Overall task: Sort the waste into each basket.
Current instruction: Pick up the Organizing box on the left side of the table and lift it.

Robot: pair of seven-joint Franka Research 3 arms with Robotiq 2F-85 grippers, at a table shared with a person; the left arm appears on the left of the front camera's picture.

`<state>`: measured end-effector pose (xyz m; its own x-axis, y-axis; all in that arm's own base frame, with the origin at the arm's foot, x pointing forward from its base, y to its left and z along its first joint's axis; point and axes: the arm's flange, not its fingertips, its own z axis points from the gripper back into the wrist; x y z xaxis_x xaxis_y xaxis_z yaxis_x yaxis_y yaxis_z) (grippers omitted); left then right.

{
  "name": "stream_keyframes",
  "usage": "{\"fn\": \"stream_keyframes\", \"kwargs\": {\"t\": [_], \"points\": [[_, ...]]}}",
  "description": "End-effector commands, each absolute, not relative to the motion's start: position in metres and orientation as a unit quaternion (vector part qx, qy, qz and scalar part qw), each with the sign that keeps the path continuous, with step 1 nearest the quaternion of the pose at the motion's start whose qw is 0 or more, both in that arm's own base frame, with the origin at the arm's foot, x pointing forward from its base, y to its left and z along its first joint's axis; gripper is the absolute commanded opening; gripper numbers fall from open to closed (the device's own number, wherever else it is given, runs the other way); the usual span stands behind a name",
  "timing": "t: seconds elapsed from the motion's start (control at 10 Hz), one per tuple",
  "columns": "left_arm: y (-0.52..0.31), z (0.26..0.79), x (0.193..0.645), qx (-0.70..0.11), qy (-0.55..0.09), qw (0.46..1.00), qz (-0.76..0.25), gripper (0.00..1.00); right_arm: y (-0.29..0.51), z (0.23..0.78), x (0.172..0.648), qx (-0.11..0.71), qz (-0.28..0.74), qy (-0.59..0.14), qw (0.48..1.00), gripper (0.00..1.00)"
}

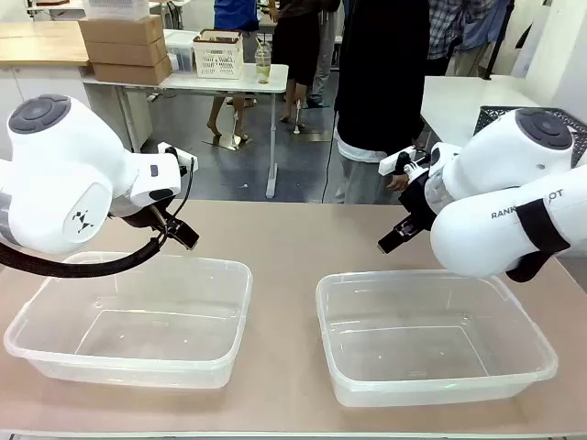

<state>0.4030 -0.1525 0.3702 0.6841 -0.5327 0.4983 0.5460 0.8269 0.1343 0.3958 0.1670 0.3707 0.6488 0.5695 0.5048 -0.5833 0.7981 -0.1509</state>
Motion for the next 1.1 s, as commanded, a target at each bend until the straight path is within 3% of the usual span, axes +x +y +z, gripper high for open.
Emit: {"fn": "stream_keyframes", "kwargs": {"t": [0.0, 1.0], "points": [[-0.1525, 0.3703, 0.4029, -0.013, -0.268, 0.918, -0.294, 1.0, 0.167, 0.3707, 0.3958, 0.013, 0.317, -0.274, 0.908, 1.0], [-0.1525, 0.3703, 0.4029, -0.013, -0.268, 0.918, -0.294, 1.0, 0.1671, 0.3707, 0.3958, 0.012, 0.318, -0.274, 0.908, 1.0]]}}
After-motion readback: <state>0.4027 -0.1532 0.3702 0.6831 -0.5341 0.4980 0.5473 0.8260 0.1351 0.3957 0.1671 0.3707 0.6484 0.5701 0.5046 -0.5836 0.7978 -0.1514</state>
